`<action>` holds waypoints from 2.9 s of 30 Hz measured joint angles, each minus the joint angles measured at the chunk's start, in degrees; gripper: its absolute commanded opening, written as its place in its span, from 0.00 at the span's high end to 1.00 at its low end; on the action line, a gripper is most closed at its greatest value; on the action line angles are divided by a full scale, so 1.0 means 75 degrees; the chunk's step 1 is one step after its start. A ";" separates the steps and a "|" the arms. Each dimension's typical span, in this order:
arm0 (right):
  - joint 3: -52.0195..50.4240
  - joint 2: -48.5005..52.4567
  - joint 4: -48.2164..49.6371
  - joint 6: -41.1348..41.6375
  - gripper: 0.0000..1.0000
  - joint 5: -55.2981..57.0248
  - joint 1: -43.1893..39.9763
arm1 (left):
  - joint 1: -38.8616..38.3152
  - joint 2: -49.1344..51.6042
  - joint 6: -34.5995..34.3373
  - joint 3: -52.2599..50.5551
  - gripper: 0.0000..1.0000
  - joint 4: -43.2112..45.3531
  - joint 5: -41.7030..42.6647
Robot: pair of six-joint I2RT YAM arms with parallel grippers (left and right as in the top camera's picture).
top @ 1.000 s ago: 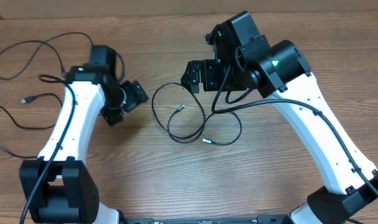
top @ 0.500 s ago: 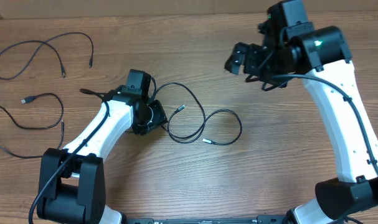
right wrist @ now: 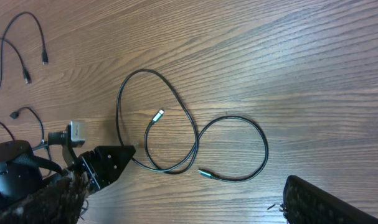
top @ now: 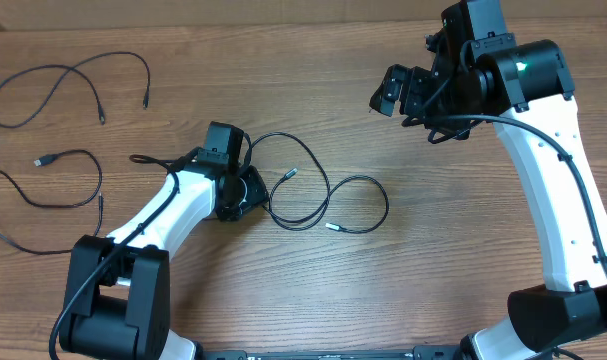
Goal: Untangle cables
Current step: 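Lift the held cable with the left gripper and carry it left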
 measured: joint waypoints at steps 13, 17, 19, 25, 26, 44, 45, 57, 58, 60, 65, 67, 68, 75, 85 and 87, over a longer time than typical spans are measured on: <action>0.0000 0.0000 -0.0006 -0.0003 0.00 -0.0003 0.0000 | 0.0000 0.0000 -0.0087 -0.0099 0.96 0.0577 0.0201; 0.0000 0.0000 -0.0003 0.0000 0.00 -0.0003 0.0000 | 0.0000 0.0000 0.0163 -0.0006 0.96 0.0699 0.0906; 0.0000 0.0000 -0.0006 0.0000 0.00 -0.0003 -0.0003 | 0.0000 -0.0003 0.0289 0.0265 0.96 0.0621 0.1239; 0.0000 0.0000 -0.0006 0.0015 0.00 -0.0003 0.0000 | 0.0006 -0.0702 0.0434 0.1880 0.96 0.0425 0.2197; 0.0000 0.0000 -0.0006 0.0020 0.00 -0.0003 0.0000 | 0.0006 -0.0874 0.0434 0.2282 0.96 0.0417 0.2340; 0.0000 0.0000 -0.0003 0.0017 0.00 -0.0003 0.0000 | 0.0070 -0.1996 0.0169 0.6175 0.96 0.0175 0.3212; 0.0000 0.0000 -0.0003 0.0020 0.00 -0.0003 0.0000 | 0.0070 -0.1996 0.0105 0.6175 0.96 0.0128 0.3229; 0.0000 0.0000 -0.0006 0.0017 0.00 -0.0003 0.0000 | 0.0073 -0.1996 -0.0061 0.6204 0.96 -0.1856 0.2294; 0.0000 0.0000 -0.0009 0.0017 0.00 -0.0003 -0.0003 | 0.0073 -0.1996 -0.0067 0.6204 0.96 -0.1886 0.2256; 0.0000 0.0000 -0.0006 0.0020 0.00 -0.0006 0.0000 | 0.0073 -0.2020 -0.0099 0.6204 0.96 -0.1999 0.2197; 0.0000 0.0000 -0.0006 0.0015 0.00 -0.0003 0.0000 | 0.0073 -0.2253 -0.0128 0.6207 0.96 -0.2891 0.1699; 0.0000 0.0000 -0.0006 0.0020 0.00 -0.0003 -0.0003 | 0.0073 -0.2396 -0.0213 0.6210 0.96 -0.3634 0.1163; 0.0000 0.0000 -0.0009 0.0017 0.00 -0.0003 -0.0003 | 0.0073 -0.2480 -0.0358 0.6213 0.96 -0.4086 0.0790; 0.0000 0.0000 -0.0006 0.0020 0.00 -0.0003 -0.0003 | 0.0111 -0.2734 -0.1157 0.6219 0.96 -0.5922 -0.1096; 0.0000 0.0000 -0.0003 0.0023 0.00 -0.0003 0.0000 | 0.0458 -0.2734 -0.1973 0.6219 0.96 -0.7927 -0.2535; 0.0000 0.0000 -0.0006 0.0020 0.00 0.0000 -0.0003 | 0.0746 -0.2734 -0.2078 0.6219 0.96 -0.8125 -0.2734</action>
